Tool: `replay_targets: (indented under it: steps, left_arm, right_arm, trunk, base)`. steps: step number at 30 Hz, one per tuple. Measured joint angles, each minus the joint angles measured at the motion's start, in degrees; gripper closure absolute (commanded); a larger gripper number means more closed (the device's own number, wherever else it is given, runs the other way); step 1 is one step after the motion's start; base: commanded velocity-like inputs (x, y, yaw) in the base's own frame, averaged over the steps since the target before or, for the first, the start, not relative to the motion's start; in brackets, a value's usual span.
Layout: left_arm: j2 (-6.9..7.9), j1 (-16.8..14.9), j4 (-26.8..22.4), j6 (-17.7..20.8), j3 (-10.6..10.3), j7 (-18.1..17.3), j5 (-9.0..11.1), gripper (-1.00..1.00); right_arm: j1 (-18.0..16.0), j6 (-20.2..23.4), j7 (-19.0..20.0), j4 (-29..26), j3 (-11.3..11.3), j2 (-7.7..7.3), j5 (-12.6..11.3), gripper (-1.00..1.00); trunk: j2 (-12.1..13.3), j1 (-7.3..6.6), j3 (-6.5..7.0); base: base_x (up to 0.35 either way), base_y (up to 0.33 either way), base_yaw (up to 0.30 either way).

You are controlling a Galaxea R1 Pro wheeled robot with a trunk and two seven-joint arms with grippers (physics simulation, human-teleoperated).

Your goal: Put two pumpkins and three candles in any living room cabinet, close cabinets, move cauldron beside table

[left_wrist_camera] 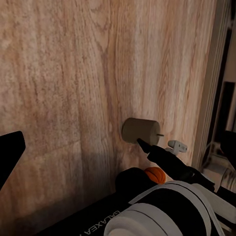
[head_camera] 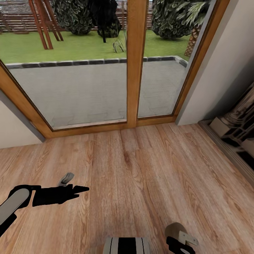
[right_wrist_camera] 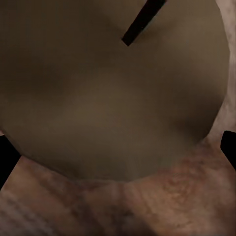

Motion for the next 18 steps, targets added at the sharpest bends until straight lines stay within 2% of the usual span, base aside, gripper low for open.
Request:
replay_targets:
  steps: [13, 18]
  left_arm:
    - [0.0, 0.0, 0.0, 0.0, 0.0, 0.0, 0.0, -1.0]
    - [0.0, 0.0, 0.0, 0.0, 0.0, 0.0, 0.0, -1.0]
  right_arm:
    - [0.0, 0.0, 0.0, 0.0, 0.0, 0.0, 0.0, -1.0]
    - [0.0, 0.0, 0.0, 0.0, 0.0, 0.0, 0.0, -1.0]
  trunk:
    - [0.0, 0.0, 0.0]
    - [0.0, -0.02, 0.0]
  base:
    - [0.002, 0.0, 0.0]
    - [0.157, 0.0, 0.0]
